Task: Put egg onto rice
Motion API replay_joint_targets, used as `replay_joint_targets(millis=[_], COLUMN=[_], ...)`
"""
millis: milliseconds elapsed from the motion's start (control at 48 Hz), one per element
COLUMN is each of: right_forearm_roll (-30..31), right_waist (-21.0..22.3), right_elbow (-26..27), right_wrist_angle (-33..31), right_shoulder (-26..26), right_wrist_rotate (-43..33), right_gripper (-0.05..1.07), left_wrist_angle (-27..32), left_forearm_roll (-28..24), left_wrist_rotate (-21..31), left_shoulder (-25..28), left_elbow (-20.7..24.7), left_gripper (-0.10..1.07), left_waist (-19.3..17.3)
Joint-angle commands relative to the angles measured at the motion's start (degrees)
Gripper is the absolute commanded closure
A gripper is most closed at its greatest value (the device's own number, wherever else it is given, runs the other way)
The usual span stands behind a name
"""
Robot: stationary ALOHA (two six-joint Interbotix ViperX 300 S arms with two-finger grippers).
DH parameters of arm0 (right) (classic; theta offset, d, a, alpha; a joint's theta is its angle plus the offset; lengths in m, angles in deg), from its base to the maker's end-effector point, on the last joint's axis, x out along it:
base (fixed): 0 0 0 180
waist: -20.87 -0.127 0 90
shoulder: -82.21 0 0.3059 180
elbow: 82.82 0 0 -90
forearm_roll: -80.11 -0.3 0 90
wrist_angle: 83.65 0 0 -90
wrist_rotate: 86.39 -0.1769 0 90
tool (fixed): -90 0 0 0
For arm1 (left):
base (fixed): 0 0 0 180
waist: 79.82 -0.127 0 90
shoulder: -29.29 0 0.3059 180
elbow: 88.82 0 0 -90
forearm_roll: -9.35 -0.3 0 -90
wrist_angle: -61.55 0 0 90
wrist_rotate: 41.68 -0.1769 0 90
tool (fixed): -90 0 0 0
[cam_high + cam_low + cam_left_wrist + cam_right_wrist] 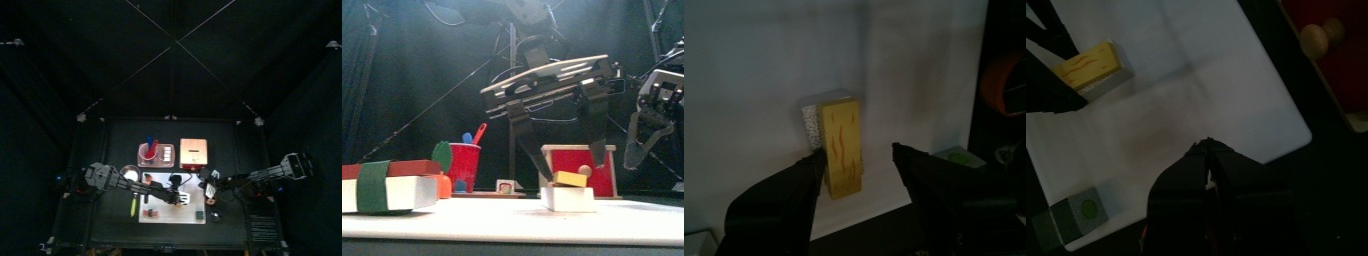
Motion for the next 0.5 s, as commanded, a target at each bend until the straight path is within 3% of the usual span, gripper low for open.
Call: replay_joint_targets(millis=[0,354,479], right_forearm_roll=[0.09,0.09,0.18], right_waist=[-0.09,-0.09,-0.09], right_elbow=[0.88,1.05,0.70], right_wrist_angle=[0.26,0.35,0.35], right_shoulder=[-0.44,-0.44,-0.53], right_wrist_rotate=[-0.18,-0.09,-0.09], right_gripper=[0.64,0.64,0.64], left_wrist_angle=[-0.18,5.01,5.54], left_forearm_roll=[-0.09,-1.58,-5.27], left_wrist_rotate=[-1.41,-7.73,-14.33], left_shoulder=[-3.25,-6.68,-7.91], left_elbow=[1.49,-1.05,-1.93], left_gripper=[0.07,0.07,0.07], left_waist=[-0.44,-0.44,-0.18])
